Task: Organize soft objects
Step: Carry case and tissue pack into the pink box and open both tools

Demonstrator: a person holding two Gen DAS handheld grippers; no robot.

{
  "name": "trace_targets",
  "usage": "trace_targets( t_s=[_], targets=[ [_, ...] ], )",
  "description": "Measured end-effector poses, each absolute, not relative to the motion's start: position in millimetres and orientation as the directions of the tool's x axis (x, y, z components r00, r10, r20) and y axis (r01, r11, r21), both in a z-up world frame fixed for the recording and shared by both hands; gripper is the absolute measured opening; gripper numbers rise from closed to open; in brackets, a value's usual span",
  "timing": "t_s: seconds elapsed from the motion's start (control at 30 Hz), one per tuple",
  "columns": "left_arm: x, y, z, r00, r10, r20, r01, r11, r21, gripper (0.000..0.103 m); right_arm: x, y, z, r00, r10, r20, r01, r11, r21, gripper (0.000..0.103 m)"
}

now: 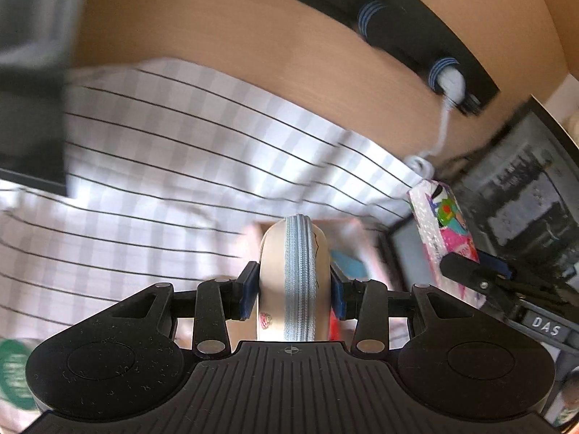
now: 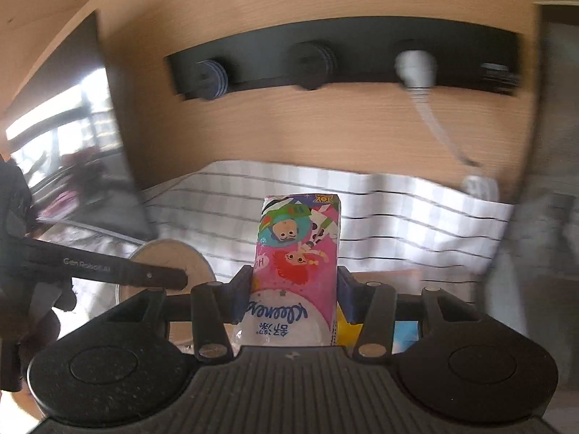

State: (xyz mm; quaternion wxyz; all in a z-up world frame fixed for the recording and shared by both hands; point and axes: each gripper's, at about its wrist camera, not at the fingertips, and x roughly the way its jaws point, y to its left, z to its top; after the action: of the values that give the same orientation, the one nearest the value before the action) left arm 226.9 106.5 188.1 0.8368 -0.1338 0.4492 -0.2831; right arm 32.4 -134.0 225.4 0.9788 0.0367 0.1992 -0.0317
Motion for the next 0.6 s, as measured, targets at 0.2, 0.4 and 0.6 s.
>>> trace_targets(
  t_s=[0.2, 0.4, 0.6],
  targets=[
    [235.5, 35.1, 166.0, 0.332, -0.690, -0.644, 0.395, 0.721, -0.569, 0.044, 18.7, -171.0, 206.5, 0.916, -0.106, -0.387, 0.148, 0.986, 0.081, 0.048],
    [237.4, -22.4, 113.9, 0.266, -0.732, -0.628, 0.437, 0.672, -0.598, 0.044, 27.7, -198.1, 178.4, 0.904, -0.115, -0.412, 0.174, 0.979, 0.109, 0.048],
    [227.1, -30.2, 85.6, 0.357, -0.595, -0.720, 0.495, 0.774, -0.394, 0.051, 62.0, -221.9, 141.7, 0.868, -0.077, -0.491, 0.200, 0.958, 0.203, 0.048]
  ],
)
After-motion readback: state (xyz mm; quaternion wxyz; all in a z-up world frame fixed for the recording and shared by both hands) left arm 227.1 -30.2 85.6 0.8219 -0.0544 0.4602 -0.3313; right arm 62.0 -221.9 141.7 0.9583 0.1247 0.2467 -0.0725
